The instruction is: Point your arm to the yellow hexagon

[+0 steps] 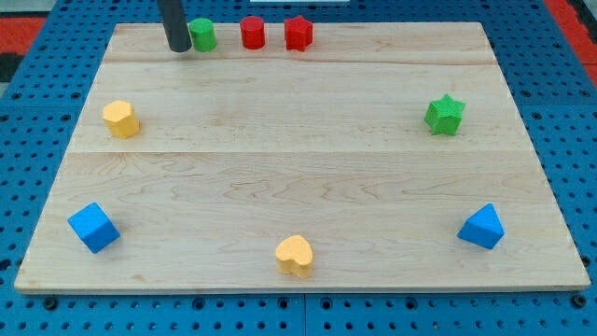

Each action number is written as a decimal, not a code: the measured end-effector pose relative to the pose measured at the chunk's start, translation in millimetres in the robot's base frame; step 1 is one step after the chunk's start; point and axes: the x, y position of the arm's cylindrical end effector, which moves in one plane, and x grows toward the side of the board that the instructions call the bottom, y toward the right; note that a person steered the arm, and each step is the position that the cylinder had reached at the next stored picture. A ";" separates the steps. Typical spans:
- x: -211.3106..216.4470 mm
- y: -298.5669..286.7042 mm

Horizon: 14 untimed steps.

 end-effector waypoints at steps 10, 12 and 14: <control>64.1 47.0; 111.3 32.7; 132.0 33.6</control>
